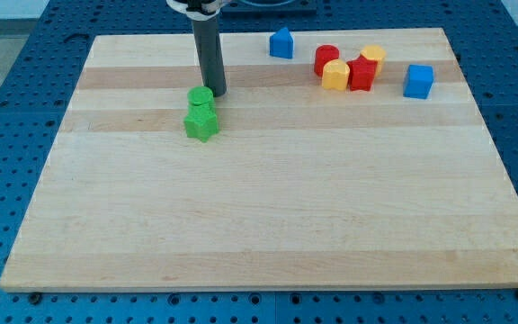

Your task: Move your arm to the center right of the board

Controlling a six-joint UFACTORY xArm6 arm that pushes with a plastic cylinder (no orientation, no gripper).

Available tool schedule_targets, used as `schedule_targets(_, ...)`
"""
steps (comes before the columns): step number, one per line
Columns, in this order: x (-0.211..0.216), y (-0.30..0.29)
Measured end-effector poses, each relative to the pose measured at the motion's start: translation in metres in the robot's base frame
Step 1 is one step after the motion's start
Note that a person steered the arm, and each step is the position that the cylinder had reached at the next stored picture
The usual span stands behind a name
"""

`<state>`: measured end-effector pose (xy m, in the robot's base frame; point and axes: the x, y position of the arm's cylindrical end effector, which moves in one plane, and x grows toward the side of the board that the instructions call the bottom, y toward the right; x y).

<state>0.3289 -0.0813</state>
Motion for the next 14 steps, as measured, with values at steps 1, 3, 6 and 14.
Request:
schedule_targets(1,0.0,0.009)
schedule_targets(3,0.0,0.018)
schedule_targets(6,0.0,0.052)
schedule_targets(14,0.031,0.14)
